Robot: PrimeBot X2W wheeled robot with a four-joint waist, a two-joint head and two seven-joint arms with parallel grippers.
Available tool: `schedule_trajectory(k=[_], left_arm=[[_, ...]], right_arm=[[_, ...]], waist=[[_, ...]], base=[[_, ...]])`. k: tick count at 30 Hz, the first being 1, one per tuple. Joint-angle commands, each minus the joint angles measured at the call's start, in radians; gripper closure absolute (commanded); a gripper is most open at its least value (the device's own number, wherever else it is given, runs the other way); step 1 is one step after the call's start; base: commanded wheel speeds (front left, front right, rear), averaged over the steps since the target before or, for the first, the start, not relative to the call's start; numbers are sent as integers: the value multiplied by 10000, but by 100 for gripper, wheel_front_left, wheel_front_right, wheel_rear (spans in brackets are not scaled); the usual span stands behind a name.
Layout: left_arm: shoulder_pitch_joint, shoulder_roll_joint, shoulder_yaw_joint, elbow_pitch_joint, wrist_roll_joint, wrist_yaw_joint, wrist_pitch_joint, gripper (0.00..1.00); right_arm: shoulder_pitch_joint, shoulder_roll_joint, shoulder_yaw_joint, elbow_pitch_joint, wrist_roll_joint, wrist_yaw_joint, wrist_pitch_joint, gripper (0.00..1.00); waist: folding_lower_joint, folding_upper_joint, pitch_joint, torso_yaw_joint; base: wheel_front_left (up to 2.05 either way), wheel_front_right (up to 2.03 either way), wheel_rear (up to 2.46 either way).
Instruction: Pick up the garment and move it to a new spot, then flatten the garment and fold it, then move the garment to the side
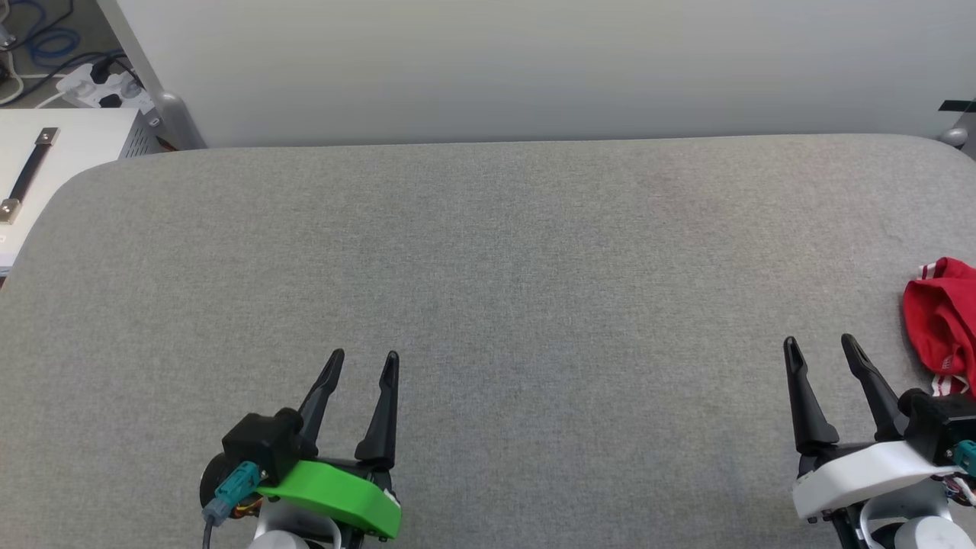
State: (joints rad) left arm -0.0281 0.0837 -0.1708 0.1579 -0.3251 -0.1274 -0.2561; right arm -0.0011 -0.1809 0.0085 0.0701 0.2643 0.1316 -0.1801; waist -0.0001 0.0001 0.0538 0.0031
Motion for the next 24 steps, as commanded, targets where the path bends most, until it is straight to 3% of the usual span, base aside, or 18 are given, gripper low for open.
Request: schedule_trajectory(k=[1,12,13,24], left_arm=[[-69,-15,3,-22,20,-32,-57,0],[-111,-1,-56,-55,-68,-32,-57,0],[-7,7,-60,-38,-24,1,6,100],[15,-8,48,-141,195,86,190,100]], right_arm=[[-109,5,41,66,28,-9,-79,0],[-185,-45,138,155,83,-9,-111,0],[-24,-24,111,139,42,0,-14,100],[-14,67,91,83,-138,-1,118,100]], waist=[[1,-1,8,9],[1,-1,27,40],[1,-1,26,40],[1,-1,-13,35]], base=[[0,0,0],[0,0,0],[0,0,0],[0,0,0]])
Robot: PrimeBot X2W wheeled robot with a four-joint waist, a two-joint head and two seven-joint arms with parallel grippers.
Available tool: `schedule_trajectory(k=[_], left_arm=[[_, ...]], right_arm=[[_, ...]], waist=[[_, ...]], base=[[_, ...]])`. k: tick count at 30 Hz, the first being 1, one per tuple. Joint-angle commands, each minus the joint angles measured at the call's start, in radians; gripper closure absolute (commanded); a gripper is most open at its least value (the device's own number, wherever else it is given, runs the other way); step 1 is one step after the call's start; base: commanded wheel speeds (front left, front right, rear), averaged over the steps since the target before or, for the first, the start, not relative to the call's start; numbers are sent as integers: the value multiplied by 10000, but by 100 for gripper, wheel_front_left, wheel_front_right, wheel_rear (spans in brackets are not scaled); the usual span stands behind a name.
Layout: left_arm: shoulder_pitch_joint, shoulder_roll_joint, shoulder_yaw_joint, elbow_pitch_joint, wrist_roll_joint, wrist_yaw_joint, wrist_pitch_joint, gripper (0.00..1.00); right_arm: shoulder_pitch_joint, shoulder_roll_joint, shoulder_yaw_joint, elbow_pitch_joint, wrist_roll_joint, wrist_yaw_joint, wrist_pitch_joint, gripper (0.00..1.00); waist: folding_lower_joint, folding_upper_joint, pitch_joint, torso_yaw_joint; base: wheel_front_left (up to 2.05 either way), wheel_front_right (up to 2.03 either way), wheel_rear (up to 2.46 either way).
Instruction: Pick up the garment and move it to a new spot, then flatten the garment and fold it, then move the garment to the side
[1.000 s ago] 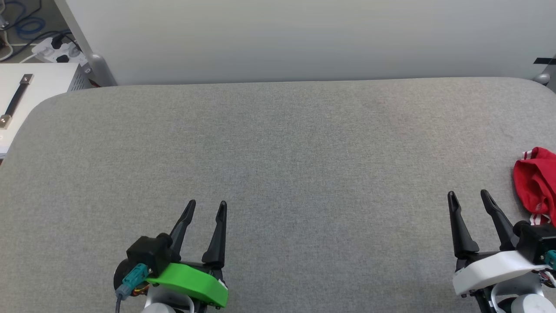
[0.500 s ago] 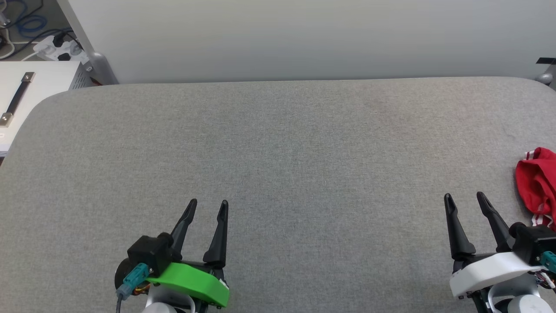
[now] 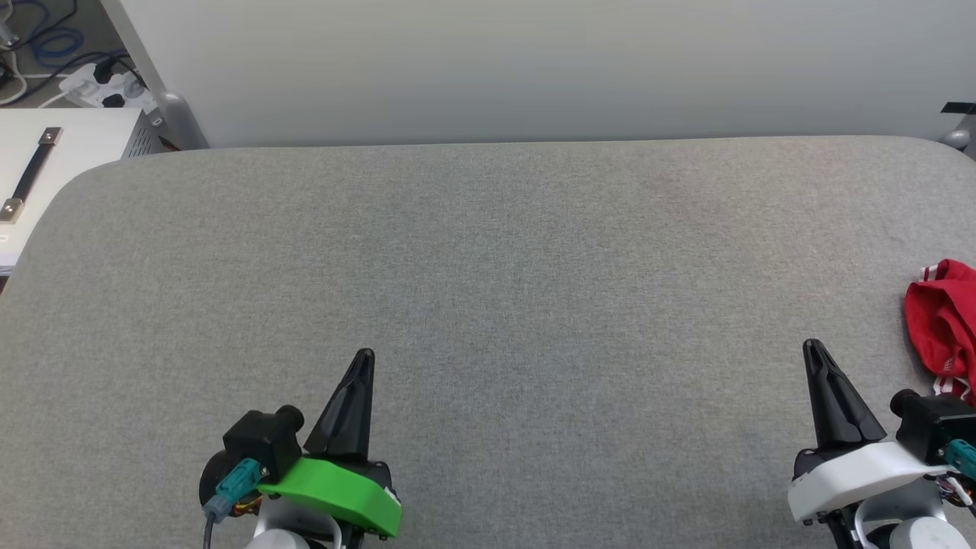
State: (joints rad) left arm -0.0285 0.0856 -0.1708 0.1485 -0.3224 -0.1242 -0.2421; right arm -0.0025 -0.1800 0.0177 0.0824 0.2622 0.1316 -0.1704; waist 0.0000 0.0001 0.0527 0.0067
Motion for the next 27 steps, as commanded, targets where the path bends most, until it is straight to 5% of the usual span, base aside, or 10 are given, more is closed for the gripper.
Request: schedule_trajectory(k=[1,27], left_arm=[[21,-30,63,-60,197,65,72,100],[80,-103,431,-379,873,328,596,100]], right_arm=[[0,69,-3,-47,-140,-1,36,100],[6,343,-42,-220,-695,-3,409,100]], waist=[[0,-1,-7,-2],[0,-1,-123,-16]], base=[[0,0,0],[0,0,0]])
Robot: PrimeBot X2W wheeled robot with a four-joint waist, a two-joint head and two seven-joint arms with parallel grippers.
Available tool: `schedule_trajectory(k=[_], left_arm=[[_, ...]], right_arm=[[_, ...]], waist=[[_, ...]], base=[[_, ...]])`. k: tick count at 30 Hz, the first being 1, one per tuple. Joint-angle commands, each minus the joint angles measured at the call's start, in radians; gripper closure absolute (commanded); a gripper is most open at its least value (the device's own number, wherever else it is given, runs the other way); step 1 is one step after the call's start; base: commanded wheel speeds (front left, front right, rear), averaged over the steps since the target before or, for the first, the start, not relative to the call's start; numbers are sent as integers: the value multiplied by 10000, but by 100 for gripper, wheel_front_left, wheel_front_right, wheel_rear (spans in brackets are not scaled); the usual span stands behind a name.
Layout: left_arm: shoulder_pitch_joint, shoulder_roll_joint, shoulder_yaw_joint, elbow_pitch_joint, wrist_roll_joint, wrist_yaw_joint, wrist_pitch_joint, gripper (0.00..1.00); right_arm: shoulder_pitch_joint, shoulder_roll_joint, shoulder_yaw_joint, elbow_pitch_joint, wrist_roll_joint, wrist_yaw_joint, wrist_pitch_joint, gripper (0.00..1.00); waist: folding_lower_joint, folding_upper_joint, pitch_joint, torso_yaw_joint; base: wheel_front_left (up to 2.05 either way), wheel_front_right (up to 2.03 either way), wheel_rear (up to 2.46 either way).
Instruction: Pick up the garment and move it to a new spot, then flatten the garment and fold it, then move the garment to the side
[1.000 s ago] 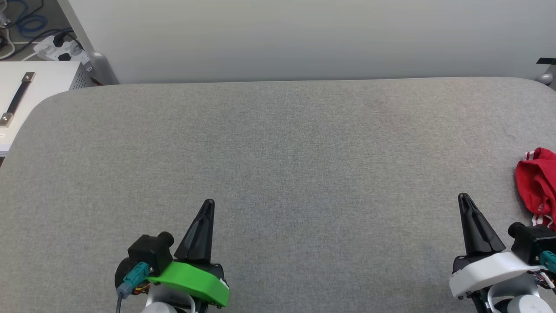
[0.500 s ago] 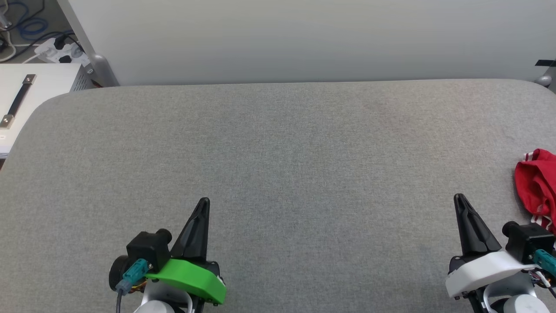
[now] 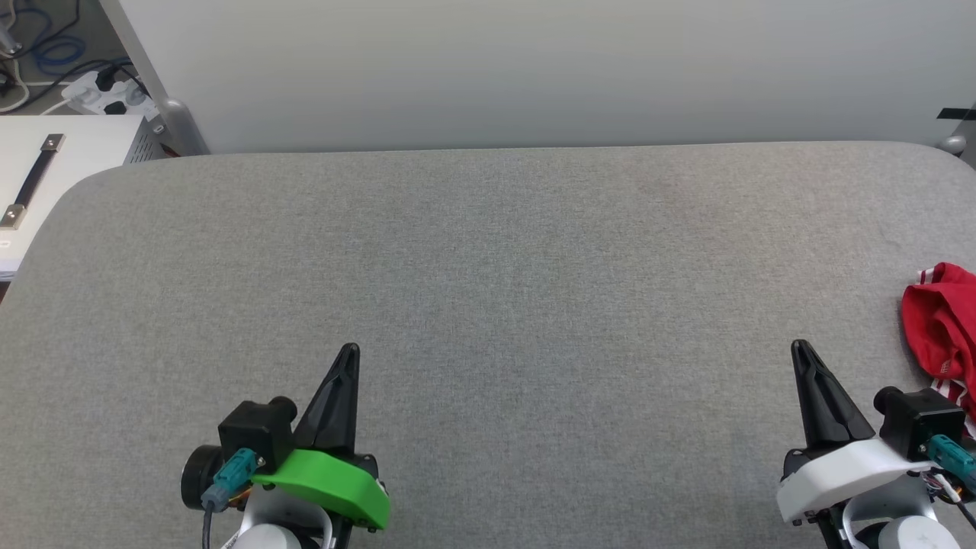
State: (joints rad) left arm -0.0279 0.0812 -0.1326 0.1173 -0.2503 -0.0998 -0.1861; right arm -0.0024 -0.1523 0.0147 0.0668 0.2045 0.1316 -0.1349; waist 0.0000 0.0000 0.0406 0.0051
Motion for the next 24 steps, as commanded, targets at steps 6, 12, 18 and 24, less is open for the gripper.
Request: schedule_trajectory(k=[6,12,18,24], left_arm=[[88,-75,133,-139,307,144,157,100],[101,-92,217,-211,461,204,276,100],[115,-108,301,-284,616,264,396,100],[128,-125,385,-357,771,325,517,100]], right_arm=[[6,130,-20,-105,-244,-3,139,100],[7,193,-29,-144,-371,-4,224,100],[9,255,-38,-184,-498,-4,310,100],[10,318,-47,-224,-625,-4,395,100]], waist=[[0,0,-29,-4],[0,0,-55,-7],[0,0,-82,-10],[0,0,-109,-14]], base=[[0,0,0],[0,0,0],[0,0,0],[0,0,0]])
